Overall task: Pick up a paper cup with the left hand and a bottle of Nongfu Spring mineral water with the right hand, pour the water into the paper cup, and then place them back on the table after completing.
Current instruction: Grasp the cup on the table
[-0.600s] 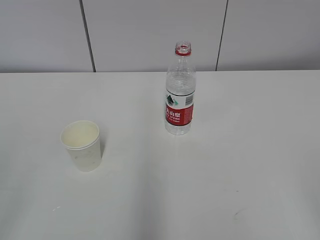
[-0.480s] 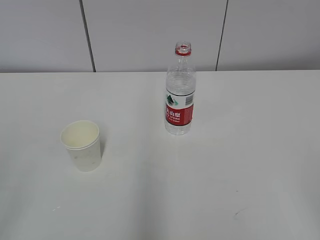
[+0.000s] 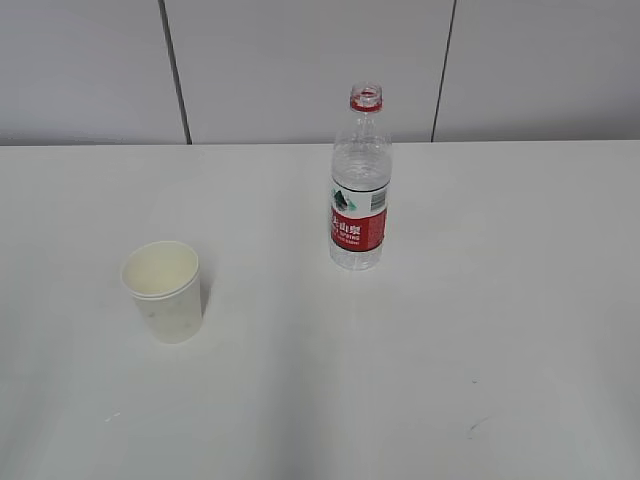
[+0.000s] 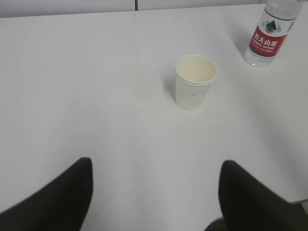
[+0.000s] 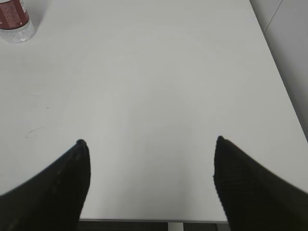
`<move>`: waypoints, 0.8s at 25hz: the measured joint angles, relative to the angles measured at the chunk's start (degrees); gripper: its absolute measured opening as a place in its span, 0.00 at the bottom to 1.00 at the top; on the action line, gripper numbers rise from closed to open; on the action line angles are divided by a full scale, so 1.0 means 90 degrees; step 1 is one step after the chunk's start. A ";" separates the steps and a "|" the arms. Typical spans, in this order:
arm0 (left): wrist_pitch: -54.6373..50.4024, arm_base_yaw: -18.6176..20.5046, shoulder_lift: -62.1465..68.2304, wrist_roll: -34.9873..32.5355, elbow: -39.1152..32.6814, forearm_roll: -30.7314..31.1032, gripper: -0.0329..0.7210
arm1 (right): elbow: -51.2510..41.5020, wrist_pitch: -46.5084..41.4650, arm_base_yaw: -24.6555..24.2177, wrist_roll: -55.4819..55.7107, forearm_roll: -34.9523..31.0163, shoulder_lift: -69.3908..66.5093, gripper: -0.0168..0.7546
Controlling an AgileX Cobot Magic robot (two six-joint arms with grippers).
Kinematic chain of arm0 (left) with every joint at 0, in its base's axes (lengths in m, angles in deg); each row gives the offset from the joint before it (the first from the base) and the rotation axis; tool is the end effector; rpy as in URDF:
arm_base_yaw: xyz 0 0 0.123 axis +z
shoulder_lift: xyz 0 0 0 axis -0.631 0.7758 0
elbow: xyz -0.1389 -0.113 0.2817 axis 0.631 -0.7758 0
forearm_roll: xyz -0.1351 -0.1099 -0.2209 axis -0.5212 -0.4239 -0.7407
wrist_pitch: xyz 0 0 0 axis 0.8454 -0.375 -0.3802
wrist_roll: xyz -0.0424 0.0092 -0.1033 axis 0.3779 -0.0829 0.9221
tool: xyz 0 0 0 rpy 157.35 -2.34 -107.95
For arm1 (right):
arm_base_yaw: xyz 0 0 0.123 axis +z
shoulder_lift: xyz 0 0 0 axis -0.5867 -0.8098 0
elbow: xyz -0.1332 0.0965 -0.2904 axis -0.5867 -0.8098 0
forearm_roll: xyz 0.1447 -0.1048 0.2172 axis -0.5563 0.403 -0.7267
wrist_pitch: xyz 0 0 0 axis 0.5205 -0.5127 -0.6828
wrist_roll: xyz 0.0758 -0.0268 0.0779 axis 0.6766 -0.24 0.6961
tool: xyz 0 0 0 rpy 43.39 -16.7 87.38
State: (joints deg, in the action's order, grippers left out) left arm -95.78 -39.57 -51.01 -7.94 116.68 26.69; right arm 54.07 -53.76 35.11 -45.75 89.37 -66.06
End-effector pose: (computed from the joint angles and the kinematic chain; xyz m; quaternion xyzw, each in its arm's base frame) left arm -0.0161 -0.0135 0.2879 0.0334 0.8544 -0.0547 0.5157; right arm -0.0167 -0.0098 0.2737 -0.0209 0.8686 -0.0706 0.4900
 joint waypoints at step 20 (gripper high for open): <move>0.0014 0.0000 0.0000 0.0000 0.0000 -0.0019 0.71 | 0.0000 0.0000 0.0000 0.0000 0.0000 0.0000 0.79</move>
State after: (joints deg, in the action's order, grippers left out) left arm -95.65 -39.57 -51.01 -7.94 116.68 26.52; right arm 54.07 -53.76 35.11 -45.75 89.37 -66.06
